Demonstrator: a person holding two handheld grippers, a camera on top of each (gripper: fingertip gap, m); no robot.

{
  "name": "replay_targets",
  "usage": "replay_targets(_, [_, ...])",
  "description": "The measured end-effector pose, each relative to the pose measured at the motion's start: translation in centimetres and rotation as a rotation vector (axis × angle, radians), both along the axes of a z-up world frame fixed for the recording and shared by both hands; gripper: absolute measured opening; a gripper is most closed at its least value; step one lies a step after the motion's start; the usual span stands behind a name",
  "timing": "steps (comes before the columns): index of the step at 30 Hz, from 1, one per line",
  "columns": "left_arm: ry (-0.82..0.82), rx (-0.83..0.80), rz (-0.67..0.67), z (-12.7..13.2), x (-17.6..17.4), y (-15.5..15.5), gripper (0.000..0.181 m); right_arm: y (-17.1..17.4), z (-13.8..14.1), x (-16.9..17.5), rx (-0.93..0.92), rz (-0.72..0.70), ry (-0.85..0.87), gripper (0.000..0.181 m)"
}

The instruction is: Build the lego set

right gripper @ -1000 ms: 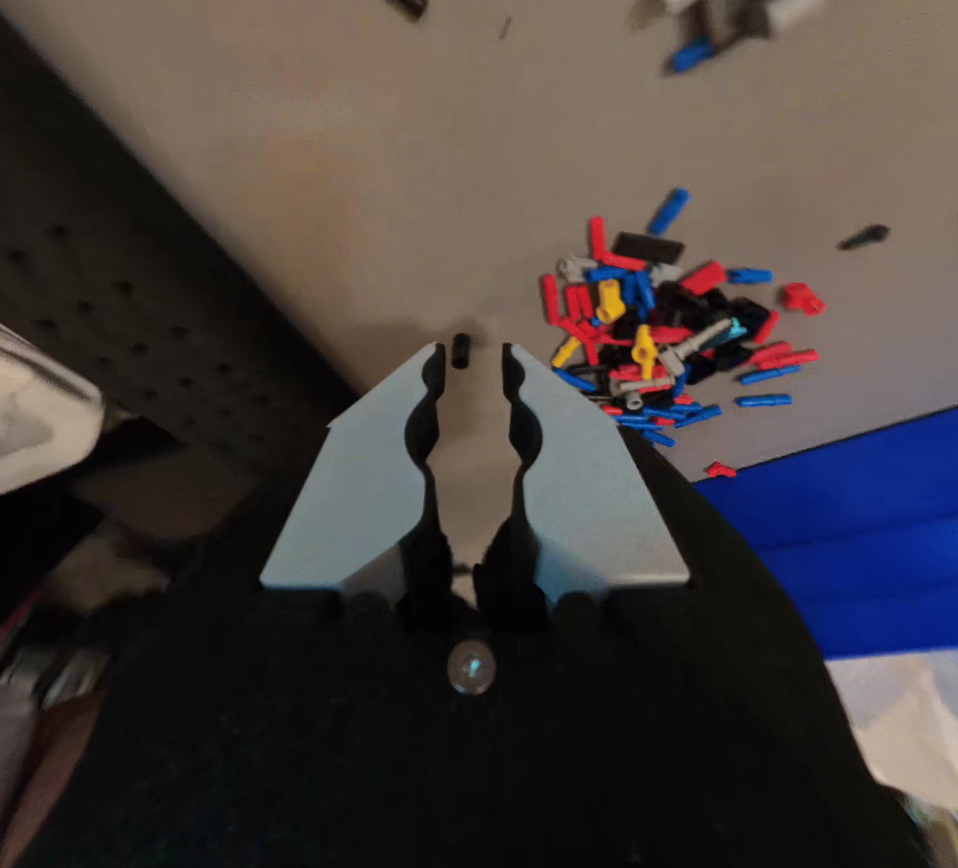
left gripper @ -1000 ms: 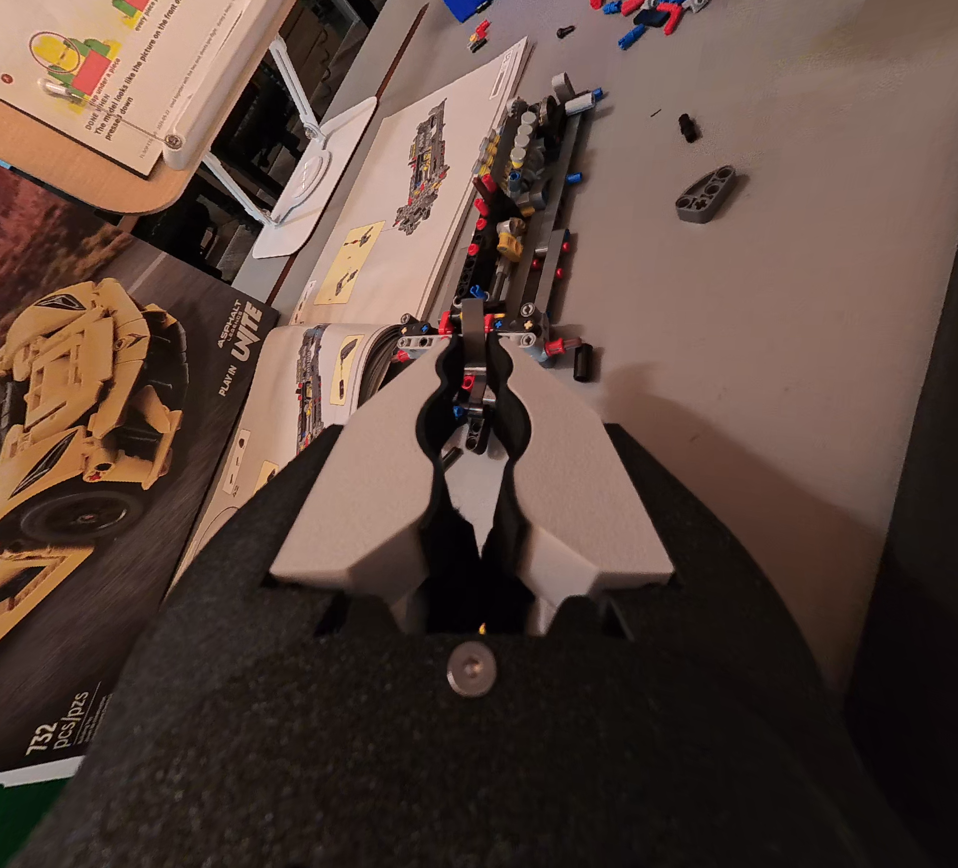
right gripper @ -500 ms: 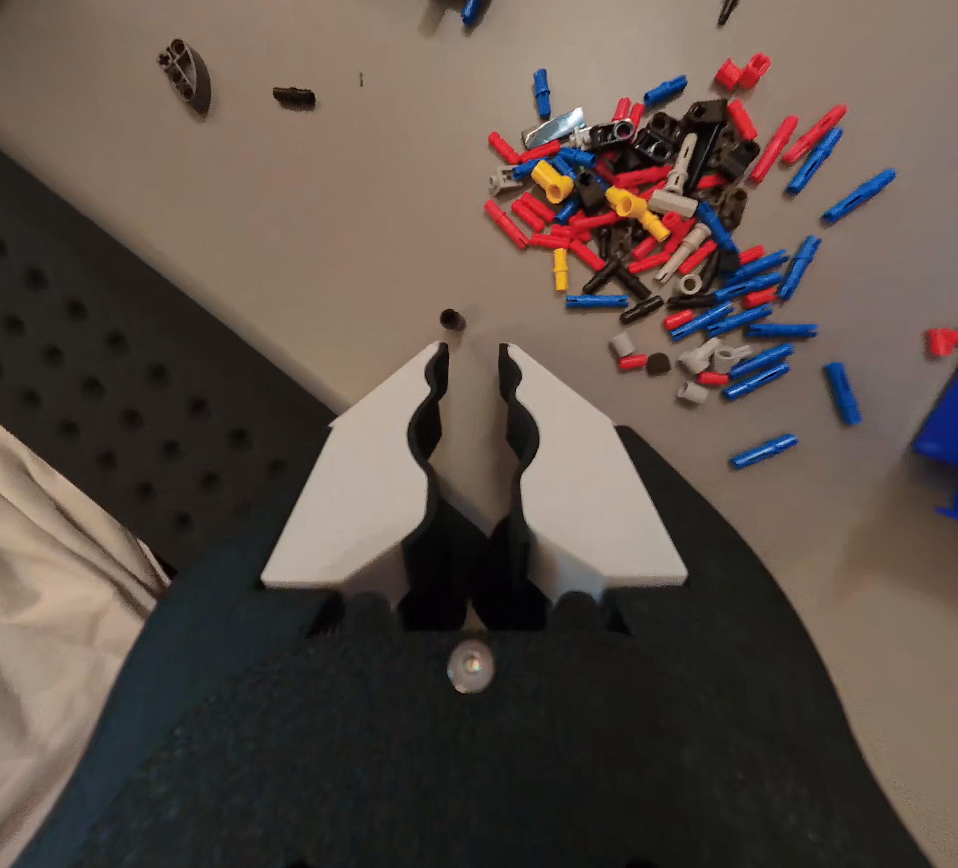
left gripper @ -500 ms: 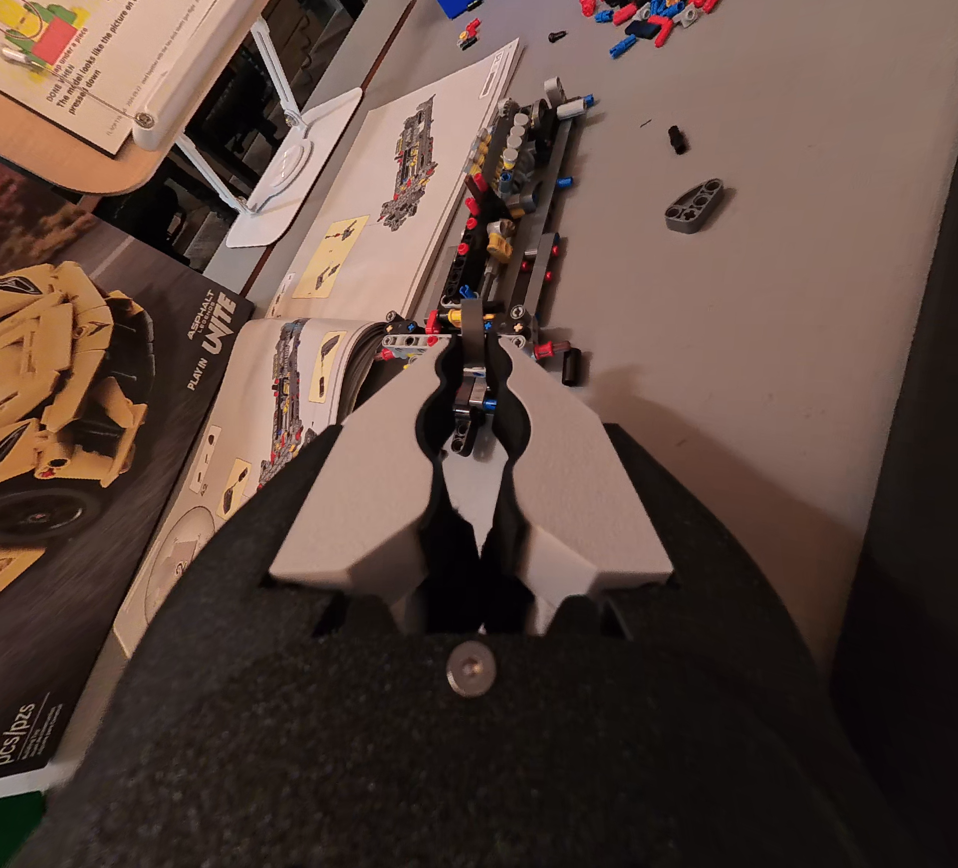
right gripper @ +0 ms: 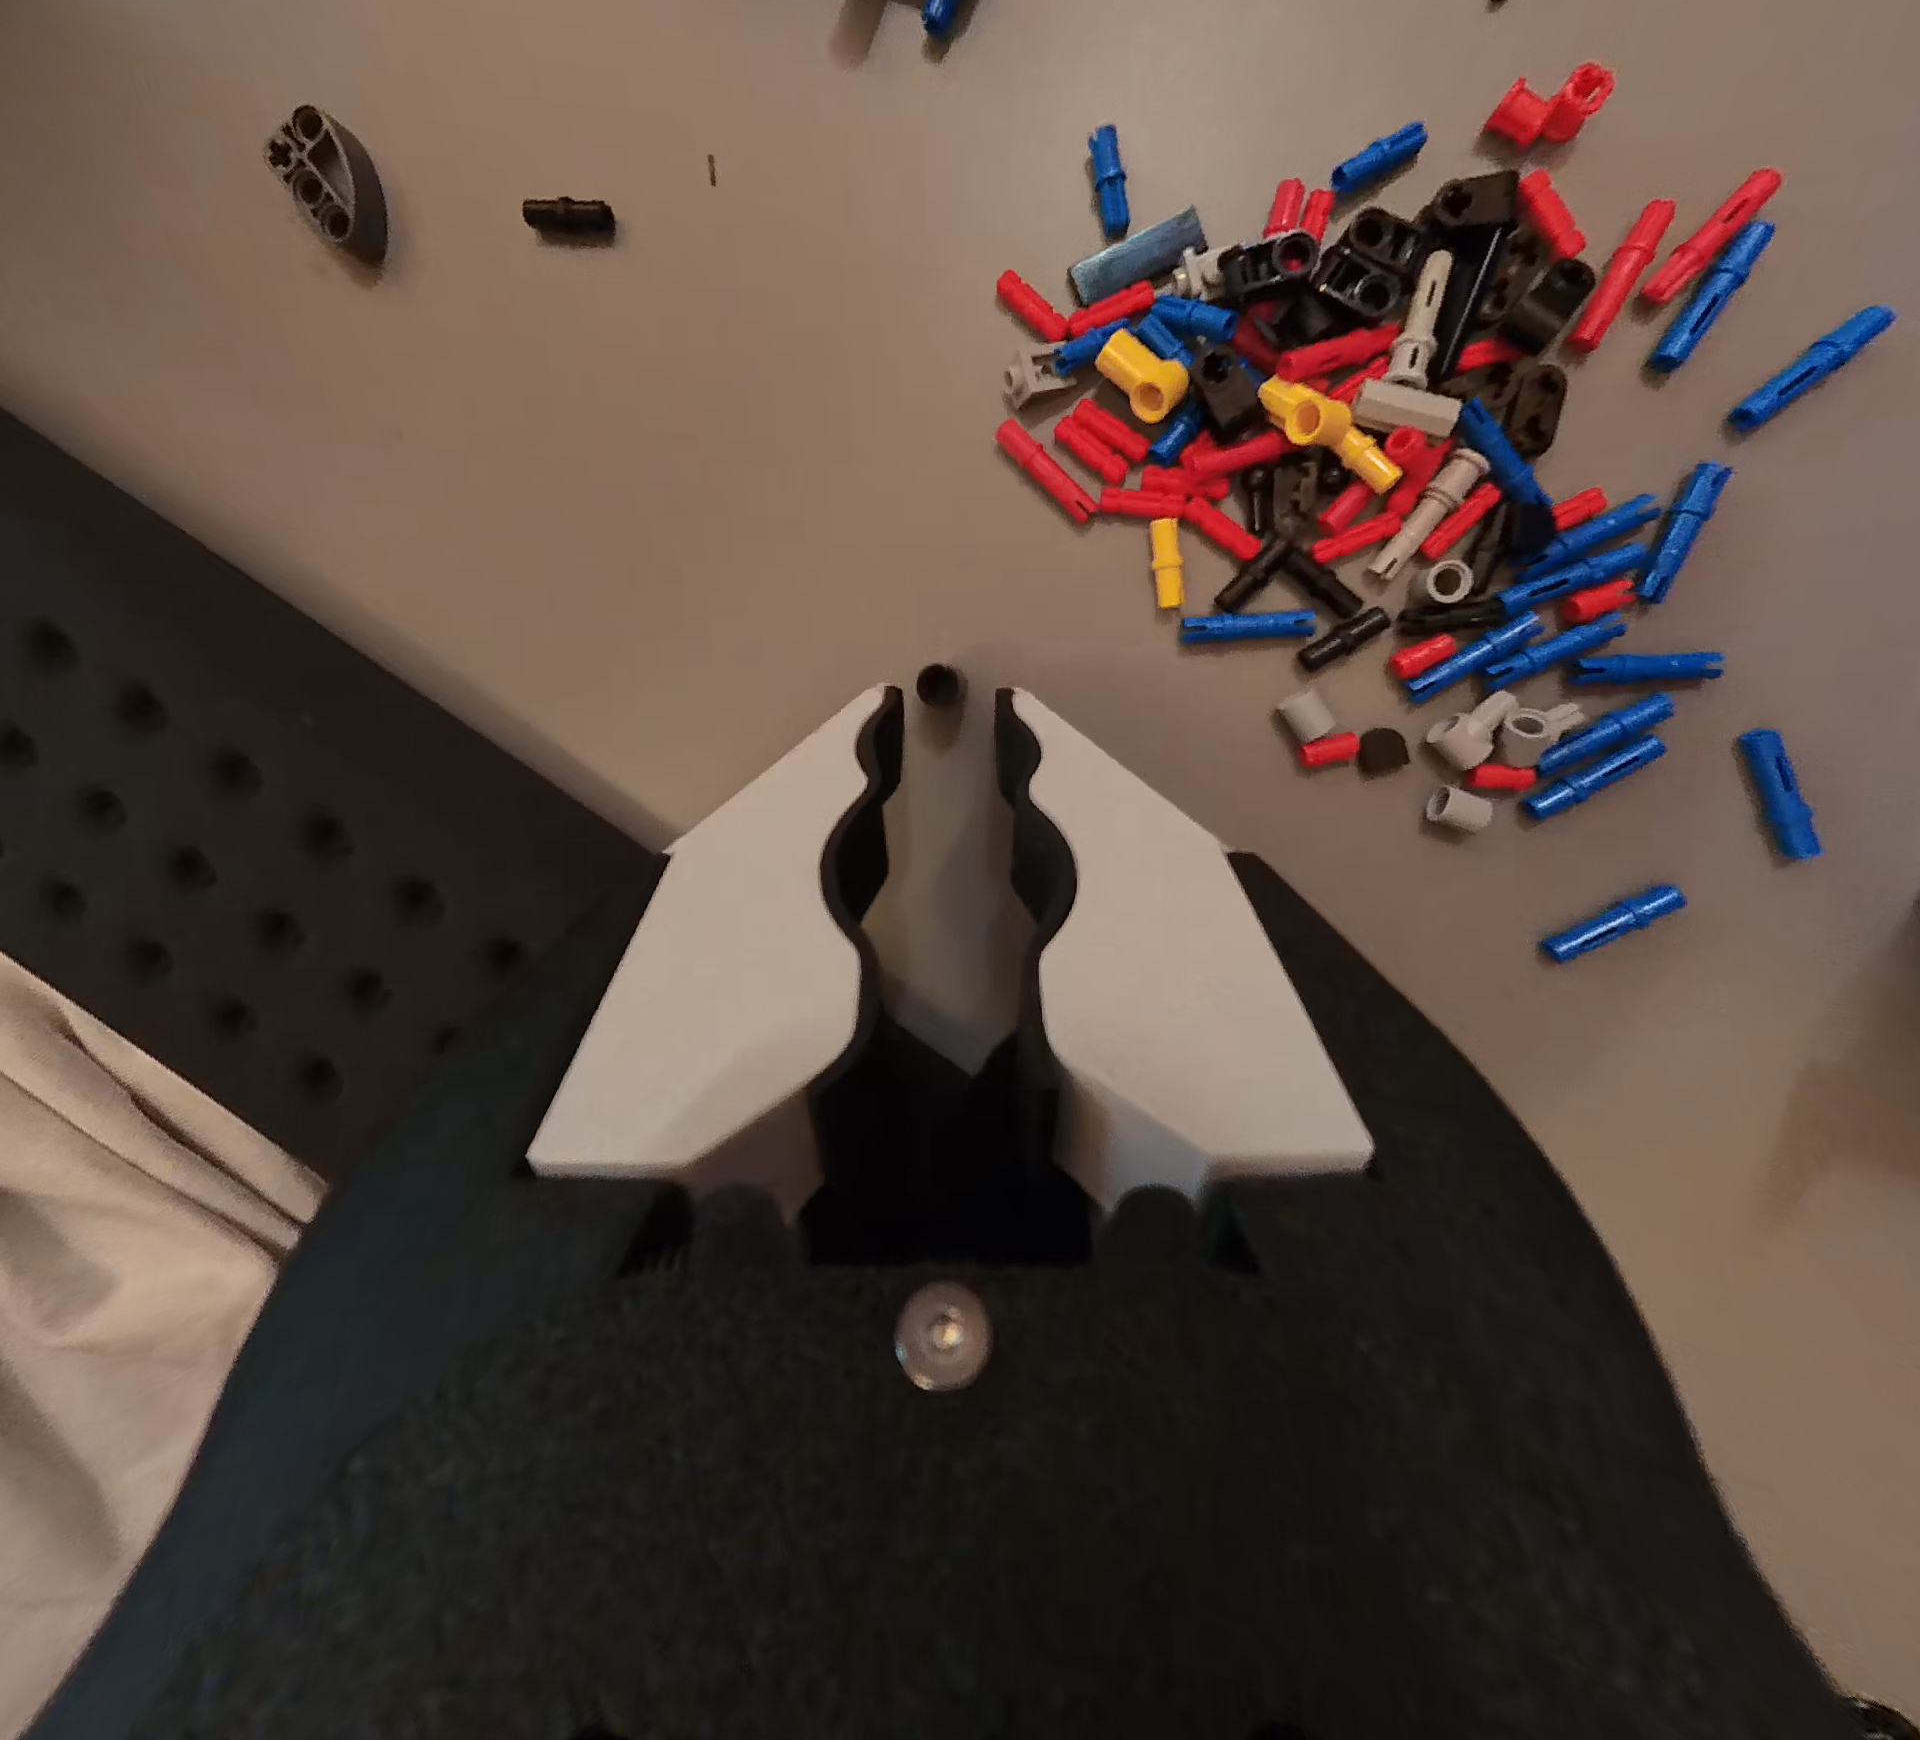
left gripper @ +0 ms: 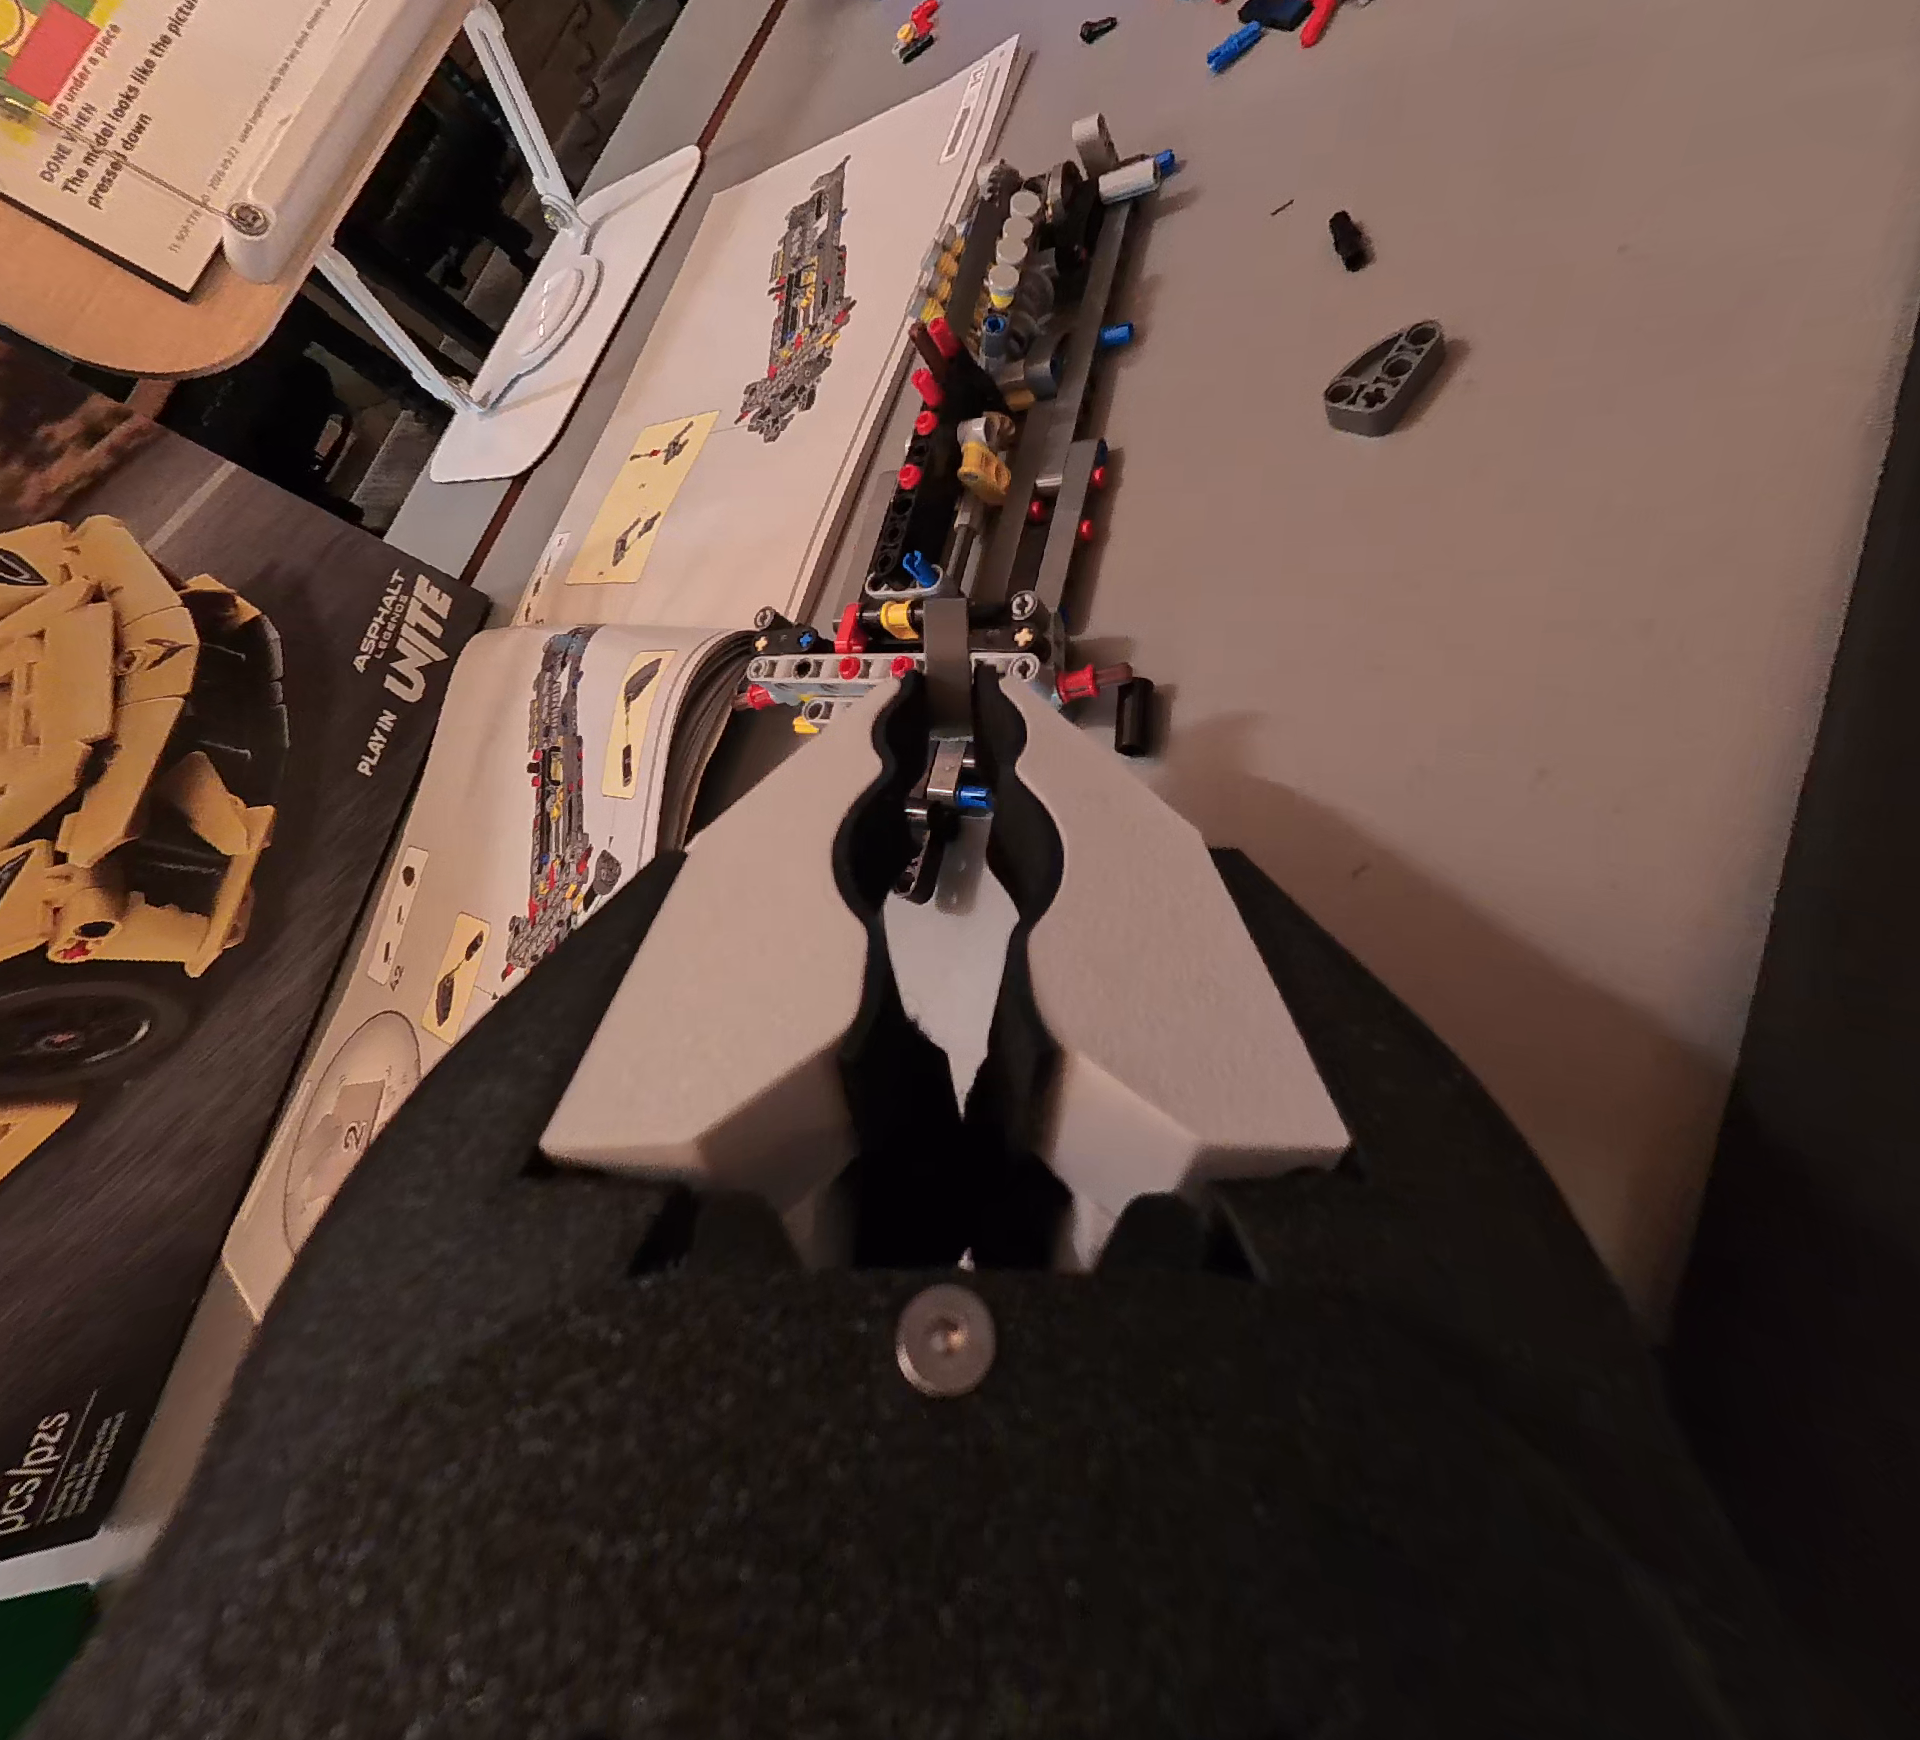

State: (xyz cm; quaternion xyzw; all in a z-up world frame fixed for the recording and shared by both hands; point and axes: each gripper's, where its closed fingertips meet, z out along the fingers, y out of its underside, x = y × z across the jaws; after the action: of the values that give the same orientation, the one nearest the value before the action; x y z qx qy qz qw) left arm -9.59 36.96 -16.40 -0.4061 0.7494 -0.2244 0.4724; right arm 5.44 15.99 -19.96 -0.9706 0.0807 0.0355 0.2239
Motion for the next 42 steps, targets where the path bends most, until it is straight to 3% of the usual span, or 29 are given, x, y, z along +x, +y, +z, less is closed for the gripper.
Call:
replay_targets(19, [0.003,-0.036,-0.009,0.1,0.0,-0.2,0.007,1.0,0.6,-0.3,0.012,0.061,-0.034,0.006])
replay_targets(23, [-0.016,-0.229,-0.039,1.3,0.0,-1.2,0.007,5.2,5.0,-3.2,0.294,0.335,-0.253,0.006])
replay_targets(28, [-0.001,-0.681,-0.088,3.3,-0.3,-2.0,0.007,12.3,10.3,-11.2,0.695,0.711,-0.585,0.006])
replay_targets(32, [0.038,-0.845,-0.102,3.4,-0.7,-2.0,0.007,16.6,10.9,-14.7,0.759,0.898,-0.848,0.006])
replay_targets(38, [0.077,-0.87,-0.115,3.0,-0.9,-2.2,0.007,18.4,8.4,-16.2,0.697,1.066,-0.961,0.006])
replay_targets(42, [0.094,-0.877,-0.104,2.6,-0.9,-2.1,0.007,18.8,8.1,-16.2,0.688,1.053,-0.981,0.006])
